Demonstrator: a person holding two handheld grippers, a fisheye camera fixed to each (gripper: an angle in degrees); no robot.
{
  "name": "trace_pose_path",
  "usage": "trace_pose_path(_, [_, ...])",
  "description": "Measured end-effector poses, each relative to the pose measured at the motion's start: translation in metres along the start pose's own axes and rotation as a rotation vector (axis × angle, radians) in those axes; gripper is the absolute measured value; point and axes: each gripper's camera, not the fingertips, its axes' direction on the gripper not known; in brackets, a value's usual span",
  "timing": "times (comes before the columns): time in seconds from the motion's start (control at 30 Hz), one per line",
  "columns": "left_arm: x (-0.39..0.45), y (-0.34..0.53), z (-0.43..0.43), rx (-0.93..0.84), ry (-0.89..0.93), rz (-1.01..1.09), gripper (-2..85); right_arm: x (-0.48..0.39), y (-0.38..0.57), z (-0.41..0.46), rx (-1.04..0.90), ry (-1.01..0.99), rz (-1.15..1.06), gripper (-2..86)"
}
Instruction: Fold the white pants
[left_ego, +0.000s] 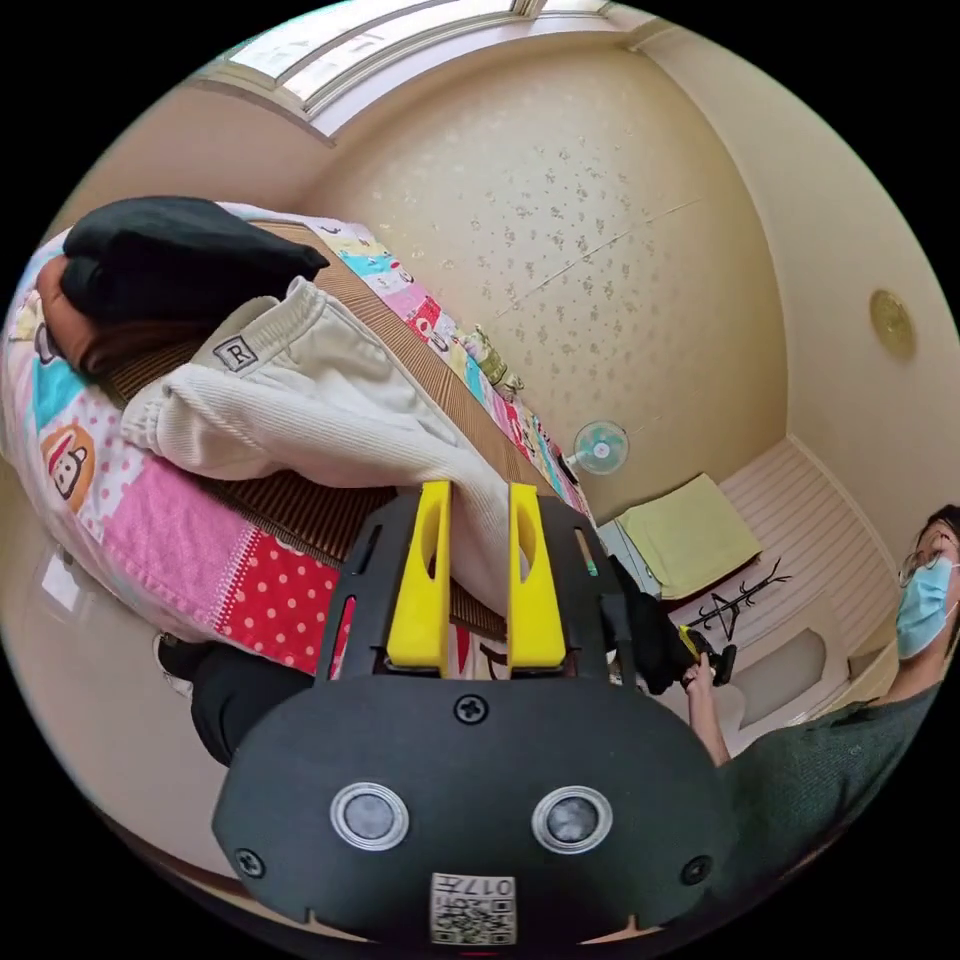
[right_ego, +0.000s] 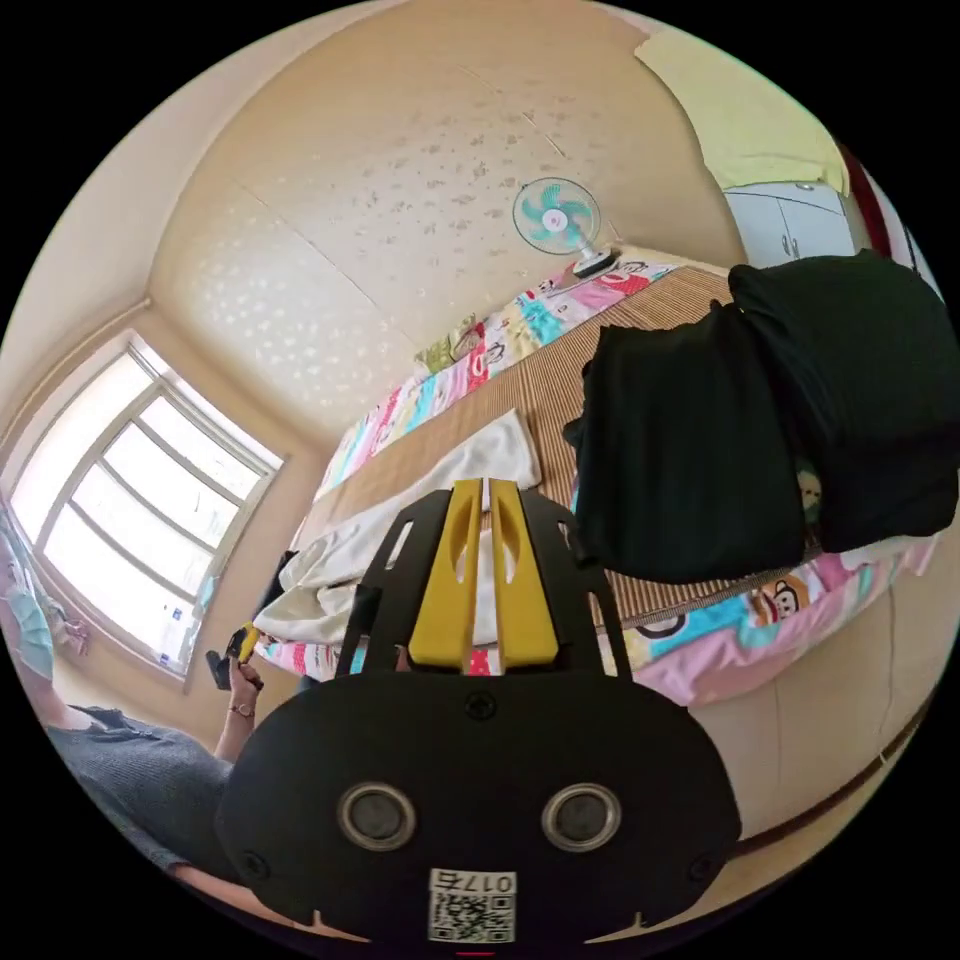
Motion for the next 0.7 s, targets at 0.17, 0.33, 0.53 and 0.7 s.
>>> trace_pose_path(0.17, [-0.044, 0.033, -0.054, 0.212, -0.187, -0.247, 9.6, 0.001, 0.052, 0.112, -0.339, 0.075, -0.003, 16.6])
trace_pose_path(0.33, [-0.102, -0.02, -0.058, 0.156, -0.22, -0.406, 18.4, -0.038, 0.052, 0.153, -0.375, 0.122, -0.14, 5.3])
trace_pose_path(0.53, [-0.127, -0.103, -0.018, 0.043, 0.067, -0.479, 5.4, -0.097, -0.043, 0.071, -0.319, -0.12, -0.365, 3.1])
trace_pose_path(0.7, [-0.081, -0.133, -0.061, 0.14, 0.363, -0.049, 4.9, -0.089, -0.074, -0.046, -0.012, -0.238, -0.362, 2.6])
